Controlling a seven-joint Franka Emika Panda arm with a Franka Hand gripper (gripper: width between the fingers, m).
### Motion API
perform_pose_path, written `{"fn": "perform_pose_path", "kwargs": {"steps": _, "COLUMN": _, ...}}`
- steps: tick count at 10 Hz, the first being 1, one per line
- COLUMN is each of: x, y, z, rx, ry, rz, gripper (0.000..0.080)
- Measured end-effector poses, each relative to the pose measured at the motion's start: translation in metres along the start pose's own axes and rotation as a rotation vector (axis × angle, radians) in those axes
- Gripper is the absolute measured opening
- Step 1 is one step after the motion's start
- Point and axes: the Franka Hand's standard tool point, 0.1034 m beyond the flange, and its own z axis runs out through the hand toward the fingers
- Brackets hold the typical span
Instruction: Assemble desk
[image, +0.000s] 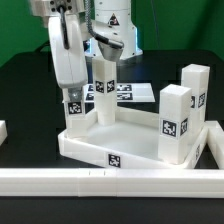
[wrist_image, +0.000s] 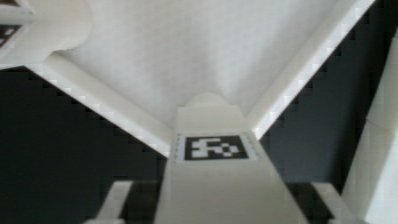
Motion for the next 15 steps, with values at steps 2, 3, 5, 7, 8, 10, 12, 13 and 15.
{"fn": "perform_pose_path", "kwargs": {"steps": 2, "x": -0.0003, "y": 0.0009, "z": 0.0005, "rx": -0.005, "ry": 0.000, "rz": -0.058, "gripper": 0.0535}}
{"fn": "perform_pose_path", "kwargs": {"steps": 3, "x": -0.0008, "y": 0.0008, "z": 0.0002, "rx": -0.005, "ry": 0.000, "rz": -0.090, "gripper": 0.0535}}
{"fn": "perform_pose_path", "kwargs": {"steps": 5, "x": -0.0016, "y": 0.0006, "z": -0.0012, "rx": -0.022, "ry": 0.021, "rz": -0.363, "gripper": 0.0644}}
{"fn": "perform_pose_path", "kwargs": {"steps": 7, "x": -0.0009, "y": 0.0010, "z": -0.0008, "rx": -0.025, "ry": 0.019, "rz": -0.524, "gripper": 0.0648}}
{"fn": "perform_pose_path", "kwargs": {"steps": 8, "x": -0.0008, "y": 0.0011, "z": -0.0007, "rx": -0.026, "ry": 0.018, "rz": -0.583, "gripper": 0.0648}}
{"fn": "perform_pose_path", "kwargs": {"steps": 10, "x": -0.0003, "y": 0.0029, "z": 0.0002, "rx": -0.058, "ry": 0.035, "rz": -0.814, "gripper": 0.0648}}
{"fn": "perform_pose_path", "kwargs": {"steps": 12, "x": -0.0023, "y": 0.0035, "z": -0.0002, "rx": -0.063, "ry": 0.043, "rz": -1.002, "gripper": 0.0648}}
{"fn": "perform_pose_path", "kwargs": {"steps": 13, "x": -0.0033, "y": 0.0040, "z": -0.0012, "rx": -0.066, "ry": 0.044, "rz": -1.159, "gripper": 0.0648}}
{"fn": "perform_pose_path", "kwargs": {"steps": 15, "x": -0.0006, "y": 0.0043, "z": -0.0021, "rx": -0.068, "ry": 0.043, "rz": -1.311, "gripper": 0.0648}}
